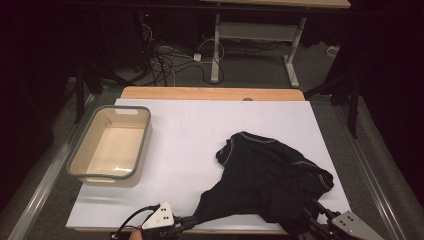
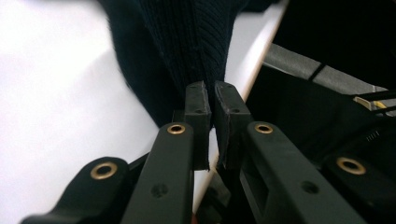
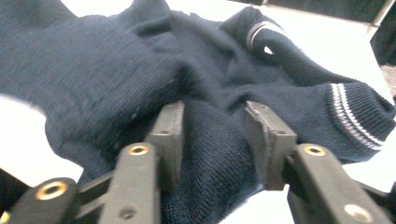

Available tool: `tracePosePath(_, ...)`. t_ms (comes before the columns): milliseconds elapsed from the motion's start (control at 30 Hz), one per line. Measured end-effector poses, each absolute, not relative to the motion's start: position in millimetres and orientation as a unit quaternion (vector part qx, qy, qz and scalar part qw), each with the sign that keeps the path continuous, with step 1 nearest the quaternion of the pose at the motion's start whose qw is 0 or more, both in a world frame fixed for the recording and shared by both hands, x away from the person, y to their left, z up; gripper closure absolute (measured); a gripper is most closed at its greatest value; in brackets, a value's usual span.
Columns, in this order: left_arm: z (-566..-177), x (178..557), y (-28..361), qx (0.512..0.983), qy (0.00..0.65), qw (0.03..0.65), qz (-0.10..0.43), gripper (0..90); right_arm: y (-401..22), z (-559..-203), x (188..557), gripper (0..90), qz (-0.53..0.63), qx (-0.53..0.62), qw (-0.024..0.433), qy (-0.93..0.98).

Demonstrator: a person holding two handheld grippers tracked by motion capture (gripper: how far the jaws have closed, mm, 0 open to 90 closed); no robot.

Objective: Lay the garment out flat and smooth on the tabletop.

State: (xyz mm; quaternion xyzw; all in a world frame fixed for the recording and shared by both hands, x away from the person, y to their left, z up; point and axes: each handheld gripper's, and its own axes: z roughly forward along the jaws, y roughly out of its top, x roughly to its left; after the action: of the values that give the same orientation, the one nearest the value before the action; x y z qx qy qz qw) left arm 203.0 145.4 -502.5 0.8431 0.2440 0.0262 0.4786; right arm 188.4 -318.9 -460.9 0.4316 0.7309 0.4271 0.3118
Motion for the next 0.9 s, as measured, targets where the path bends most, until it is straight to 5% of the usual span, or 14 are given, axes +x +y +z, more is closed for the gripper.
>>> tracePosePath(67, -502, 204, 150, 0.837, 0.257, 0.481, 0.032, 79.3, -319, -460, 188, 55.4, 0.428, 0.433, 0.315, 0.728)
tracePosePath(167, -495, 222, 159, 0.806, 0.298, 0.511, 0.036, 51.6, -321, -457, 187, 53.4, 0.432, 0.437, 0.320, 0.721)
tracePosePath(467, -484, 309, 109, 0.790, 0.339, 0.506, 0.067, 27.8, -325, -459, 188, 53.0, 0.433, 0.439, 0.317, 0.720)
tracePosePath(667, -489, 353, 47, 0.829, 0.327, 0.450, 0.051, 32.6, -327, -462, 190, 52.9, 0.431, 0.442, 0.315, 0.721)
tracePosePath(800, -496, 360, 33, 0.846, 0.330, 0.417, 0.031, 48.4, -327, -463, 191, 52.9, 0.430, 0.443, 0.313, 0.722)
tracePosePath(833, -496, 360, 31, 0.854, 0.322, 0.408, 0.027, 65.2, -327, -464, 192, 52.9, 0.428, 0.443, 0.312, 0.723)
tracePosePath(867, -496, 357, 30, 0.859, 0.310, 0.406, 0.031, 65.2, -327, -464, 192, 52.9, 0.428, 0.443, 0.312, 0.723)
tracePosePath(900, -495, 354, 29, 0.864, 0.296, 0.406, 0.034, 75.8, -327, -464, 193, 52.9, 0.429, 0.444, 0.310, 0.723)
